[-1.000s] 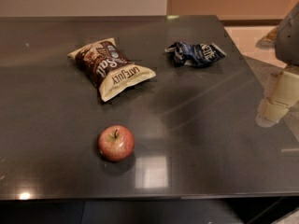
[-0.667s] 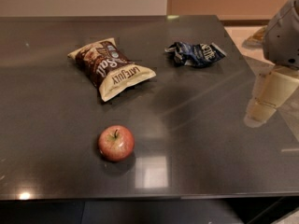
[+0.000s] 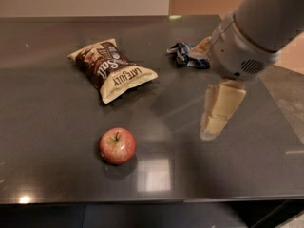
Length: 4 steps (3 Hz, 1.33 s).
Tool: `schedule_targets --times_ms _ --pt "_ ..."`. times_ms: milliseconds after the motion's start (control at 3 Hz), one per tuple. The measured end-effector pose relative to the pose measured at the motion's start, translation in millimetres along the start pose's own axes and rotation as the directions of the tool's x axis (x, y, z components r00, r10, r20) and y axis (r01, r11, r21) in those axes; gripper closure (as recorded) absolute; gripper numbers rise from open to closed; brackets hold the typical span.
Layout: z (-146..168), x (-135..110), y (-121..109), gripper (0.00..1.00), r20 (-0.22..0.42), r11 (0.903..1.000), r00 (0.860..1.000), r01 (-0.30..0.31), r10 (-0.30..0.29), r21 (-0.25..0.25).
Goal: Move apple near blue chip bag
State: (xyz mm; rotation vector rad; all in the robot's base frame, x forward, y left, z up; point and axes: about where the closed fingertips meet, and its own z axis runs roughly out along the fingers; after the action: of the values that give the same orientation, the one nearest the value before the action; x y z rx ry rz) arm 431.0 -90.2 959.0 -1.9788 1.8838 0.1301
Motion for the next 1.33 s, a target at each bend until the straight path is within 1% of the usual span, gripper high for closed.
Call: schedule_targets --times_ms 333,667,1000,1333 --pt "44 -38 20 0.00 0.005 0.9897 0.992 0.127 -0.126 -0.067" --pt "84 -69 40 0.00 0.020 0.9642 0.973 0.229 -0.229 -0.133" --pt "114 -91 55 0.00 0.037 0.9396 0.955 0.295 -0.293 -0.173" --pt "130 -107 62 0.00 0.060 0.9249 0.944 0.329 -0.323 -0.191"
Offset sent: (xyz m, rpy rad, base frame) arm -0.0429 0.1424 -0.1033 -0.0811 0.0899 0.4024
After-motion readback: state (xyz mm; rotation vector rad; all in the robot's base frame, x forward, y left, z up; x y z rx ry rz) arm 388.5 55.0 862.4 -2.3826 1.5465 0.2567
